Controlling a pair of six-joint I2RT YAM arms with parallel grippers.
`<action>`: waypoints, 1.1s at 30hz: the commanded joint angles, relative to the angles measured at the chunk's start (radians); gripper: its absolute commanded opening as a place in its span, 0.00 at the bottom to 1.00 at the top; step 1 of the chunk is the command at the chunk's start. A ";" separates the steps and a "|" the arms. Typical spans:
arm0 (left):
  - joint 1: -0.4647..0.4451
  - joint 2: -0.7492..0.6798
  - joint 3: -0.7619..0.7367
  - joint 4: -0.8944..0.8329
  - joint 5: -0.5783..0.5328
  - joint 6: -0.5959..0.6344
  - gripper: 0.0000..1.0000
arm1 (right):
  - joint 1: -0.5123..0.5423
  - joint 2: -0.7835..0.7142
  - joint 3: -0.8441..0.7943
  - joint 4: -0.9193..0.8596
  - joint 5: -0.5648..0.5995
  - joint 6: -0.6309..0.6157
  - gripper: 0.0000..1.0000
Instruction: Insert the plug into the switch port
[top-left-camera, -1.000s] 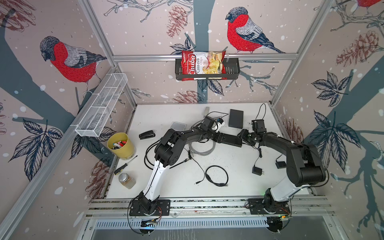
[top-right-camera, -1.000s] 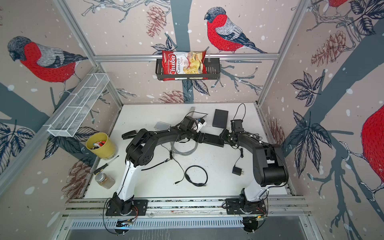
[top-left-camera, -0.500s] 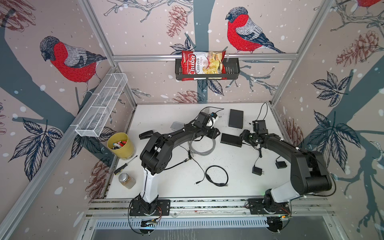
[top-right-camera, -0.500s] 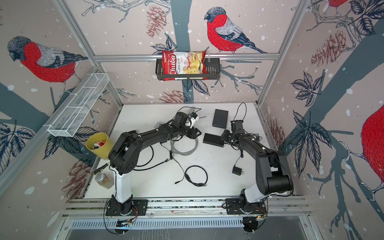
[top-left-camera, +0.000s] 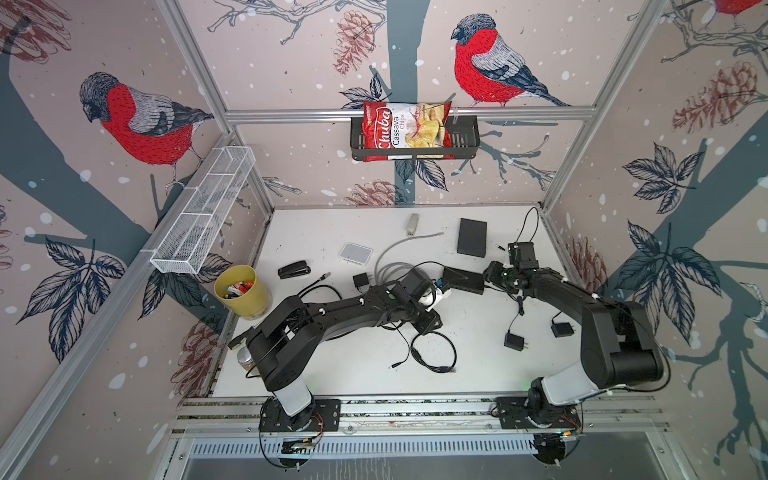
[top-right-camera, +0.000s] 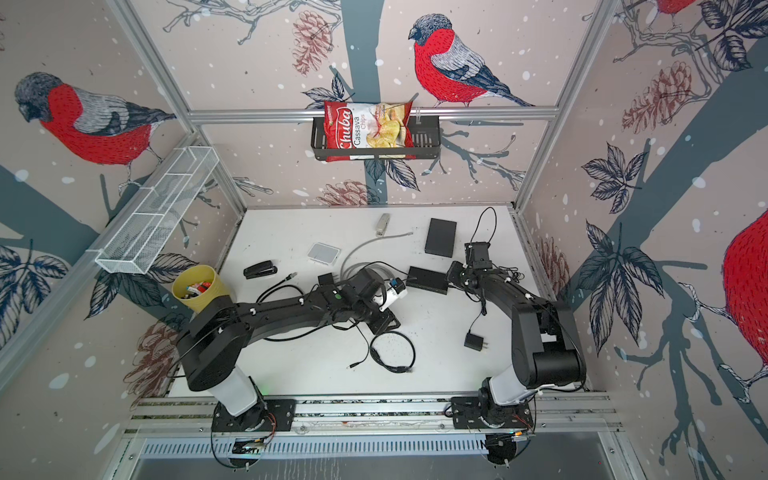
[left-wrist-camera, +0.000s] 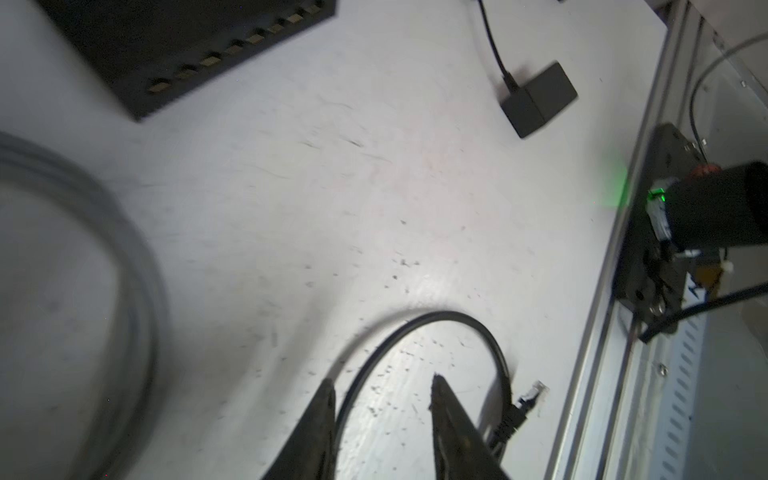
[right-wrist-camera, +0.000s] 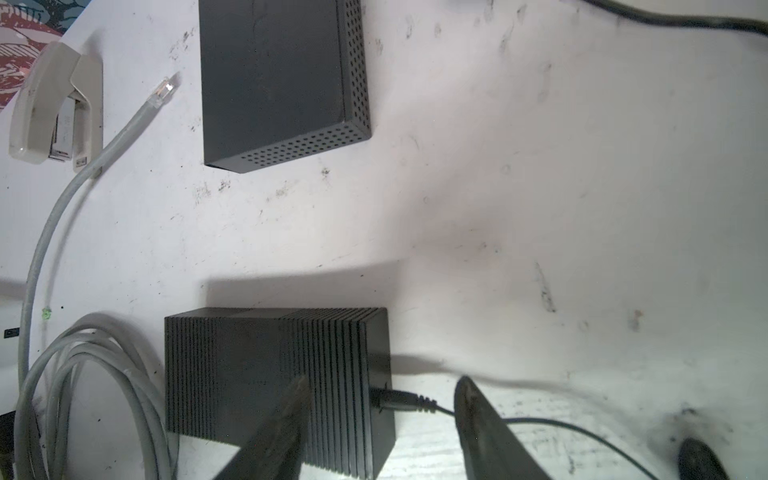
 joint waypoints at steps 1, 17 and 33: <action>-0.064 0.021 -0.011 -0.024 0.066 0.043 0.39 | -0.015 -0.010 -0.013 0.010 -0.012 -0.013 0.57; -0.216 0.051 -0.053 -0.136 -0.052 0.069 0.53 | -0.078 -0.038 -0.063 0.026 -0.036 -0.027 0.57; -0.067 0.172 0.104 -0.040 -0.155 0.041 0.21 | -0.093 -0.009 -0.039 0.035 -0.062 -0.021 0.56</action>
